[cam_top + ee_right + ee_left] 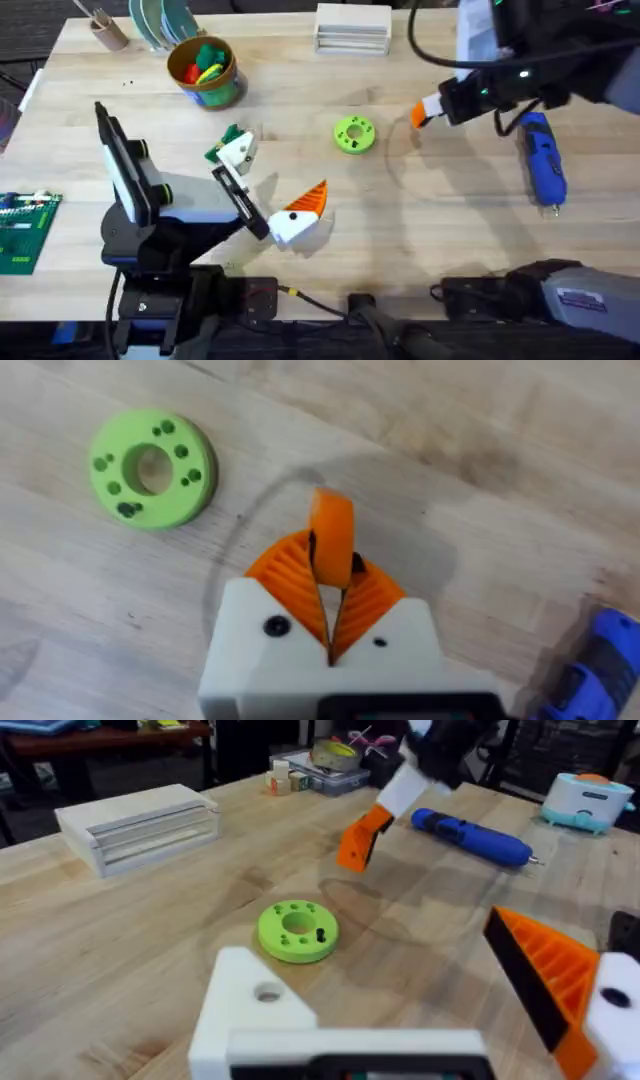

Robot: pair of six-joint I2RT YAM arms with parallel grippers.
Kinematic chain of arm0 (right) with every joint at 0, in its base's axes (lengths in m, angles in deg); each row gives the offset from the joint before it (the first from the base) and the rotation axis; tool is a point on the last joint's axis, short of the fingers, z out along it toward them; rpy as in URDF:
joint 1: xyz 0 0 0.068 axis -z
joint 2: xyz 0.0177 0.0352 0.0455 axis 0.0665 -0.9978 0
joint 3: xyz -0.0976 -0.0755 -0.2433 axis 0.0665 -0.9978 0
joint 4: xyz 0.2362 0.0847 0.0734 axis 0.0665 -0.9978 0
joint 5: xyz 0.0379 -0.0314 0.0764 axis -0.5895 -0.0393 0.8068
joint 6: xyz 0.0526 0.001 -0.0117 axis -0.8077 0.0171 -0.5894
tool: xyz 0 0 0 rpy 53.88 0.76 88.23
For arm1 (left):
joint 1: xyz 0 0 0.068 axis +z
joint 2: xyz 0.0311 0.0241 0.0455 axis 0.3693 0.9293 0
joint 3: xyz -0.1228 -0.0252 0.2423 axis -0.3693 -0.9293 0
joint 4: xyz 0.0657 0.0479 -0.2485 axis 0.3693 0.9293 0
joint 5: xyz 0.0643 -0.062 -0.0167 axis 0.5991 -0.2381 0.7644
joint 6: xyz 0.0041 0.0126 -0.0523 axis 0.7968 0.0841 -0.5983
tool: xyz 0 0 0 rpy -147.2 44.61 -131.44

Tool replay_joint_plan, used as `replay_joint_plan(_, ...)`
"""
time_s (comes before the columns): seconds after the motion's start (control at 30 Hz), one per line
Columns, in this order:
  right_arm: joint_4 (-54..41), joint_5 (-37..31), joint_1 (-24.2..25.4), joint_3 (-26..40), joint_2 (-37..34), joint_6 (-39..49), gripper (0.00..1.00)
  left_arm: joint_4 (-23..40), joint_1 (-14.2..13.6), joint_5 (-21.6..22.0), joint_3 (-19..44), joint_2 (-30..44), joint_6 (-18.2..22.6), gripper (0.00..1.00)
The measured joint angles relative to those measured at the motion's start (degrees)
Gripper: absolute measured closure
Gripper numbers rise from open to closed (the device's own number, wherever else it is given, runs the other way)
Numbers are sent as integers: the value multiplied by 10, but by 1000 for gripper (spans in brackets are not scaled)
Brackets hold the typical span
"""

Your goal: Pick up the gripper from the table and insert it into the empty holder that is missing its gripper. Then pick up a screw, insert it into the mounting hole, and use the screwdriver to tighten it. Finally, clean up the table by picking up the vegetable and placing it into the bucket.

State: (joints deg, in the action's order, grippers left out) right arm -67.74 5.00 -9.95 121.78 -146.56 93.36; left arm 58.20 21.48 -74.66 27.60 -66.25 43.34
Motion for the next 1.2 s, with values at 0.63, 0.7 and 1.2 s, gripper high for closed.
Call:
replay_joint_plan(0.63, 21, 118, 0, -16, 267, -91, 985, 0, 0, 0, 0, 0, 0, 8)
replay_joint_plan(0.7, 59, 161, 0, -53, 275, -122, 985, 0, 0, 0, 0, 0, 0, 8)
replay_joint_plan(1.2, 192, 447, 0, -163, 203, -283, 986, 0, 0, 0, 0, 0, 0, 8)
